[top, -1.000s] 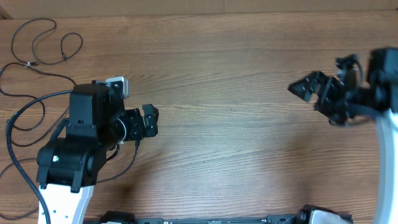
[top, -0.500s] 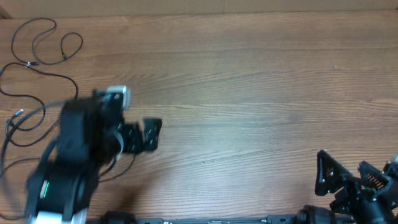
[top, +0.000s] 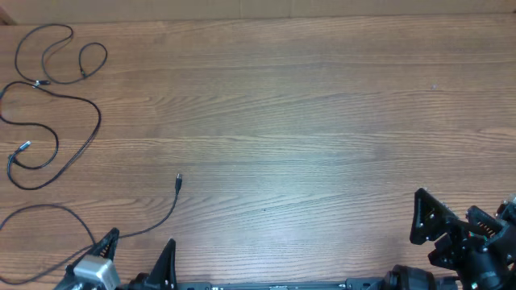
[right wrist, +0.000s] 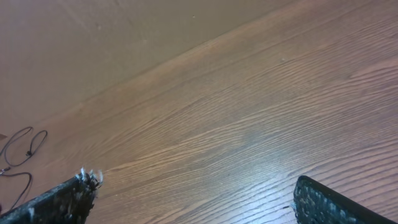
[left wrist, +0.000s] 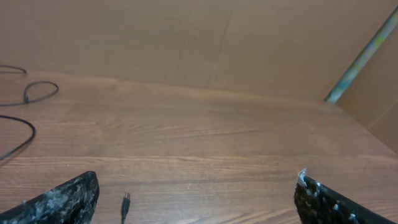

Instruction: Untangle cables

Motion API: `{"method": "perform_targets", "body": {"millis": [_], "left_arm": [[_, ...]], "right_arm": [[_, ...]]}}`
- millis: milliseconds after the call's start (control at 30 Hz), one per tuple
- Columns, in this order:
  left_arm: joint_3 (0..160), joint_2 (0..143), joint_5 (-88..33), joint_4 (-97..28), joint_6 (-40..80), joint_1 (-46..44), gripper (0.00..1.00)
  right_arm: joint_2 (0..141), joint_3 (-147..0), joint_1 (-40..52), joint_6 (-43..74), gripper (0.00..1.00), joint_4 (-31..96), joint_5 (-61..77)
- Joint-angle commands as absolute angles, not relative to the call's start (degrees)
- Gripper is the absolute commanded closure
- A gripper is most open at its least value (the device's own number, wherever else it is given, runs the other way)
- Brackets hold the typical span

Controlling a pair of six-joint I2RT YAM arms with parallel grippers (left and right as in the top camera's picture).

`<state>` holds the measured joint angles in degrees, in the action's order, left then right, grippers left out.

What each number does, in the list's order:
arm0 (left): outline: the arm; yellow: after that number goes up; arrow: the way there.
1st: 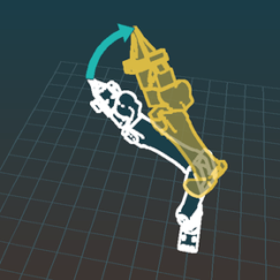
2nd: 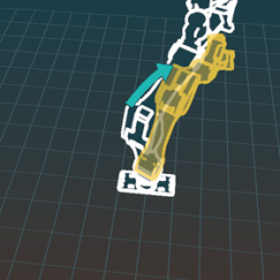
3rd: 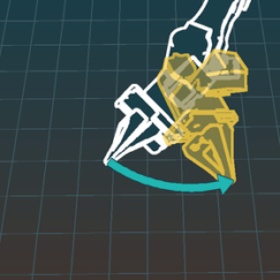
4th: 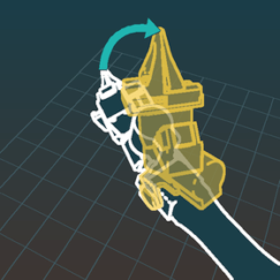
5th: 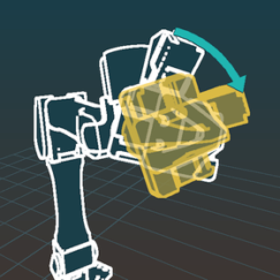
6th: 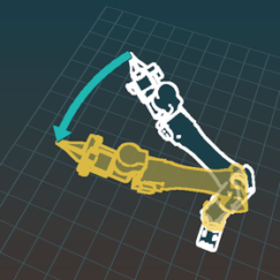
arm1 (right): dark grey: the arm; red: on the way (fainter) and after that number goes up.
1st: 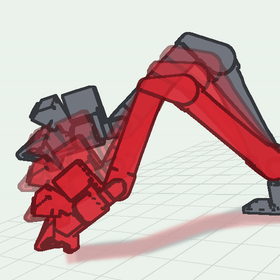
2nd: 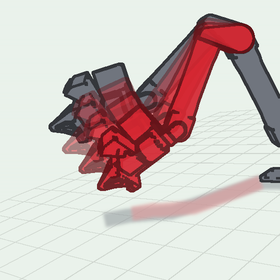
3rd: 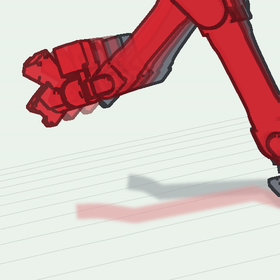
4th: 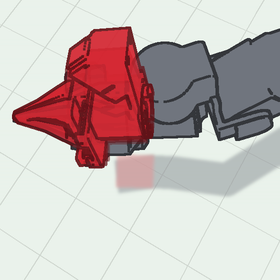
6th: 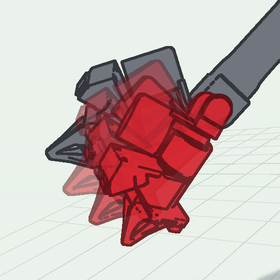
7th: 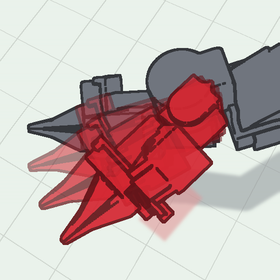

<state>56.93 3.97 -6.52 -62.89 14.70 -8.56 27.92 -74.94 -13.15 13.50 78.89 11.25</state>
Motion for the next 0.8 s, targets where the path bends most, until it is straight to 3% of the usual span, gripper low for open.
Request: {"method": "perform_targets", "body": {"millis": [0, 333, 767], "left_arm": [[56.1, 3.0, -4.9, -63.9, 15.4, -8.7, 0.0], [56.0, 3.0, -5.0, -76.5, 15.8, -8.6, 0.0], [56.0, 3.0, -5.8, -77.8, 16.8, -8.7, 0.0]], "right_arm": [[27.9, -74.6, -13.5, 13.7, 0.0, 78.6, 10.5], [27.9, -74.6, -13.5, 13.7, 0.0, 78.6, 10.5], [27.9, -74.6, -13.5, 13.5, 0.0, 79.6, 10.5]]}}
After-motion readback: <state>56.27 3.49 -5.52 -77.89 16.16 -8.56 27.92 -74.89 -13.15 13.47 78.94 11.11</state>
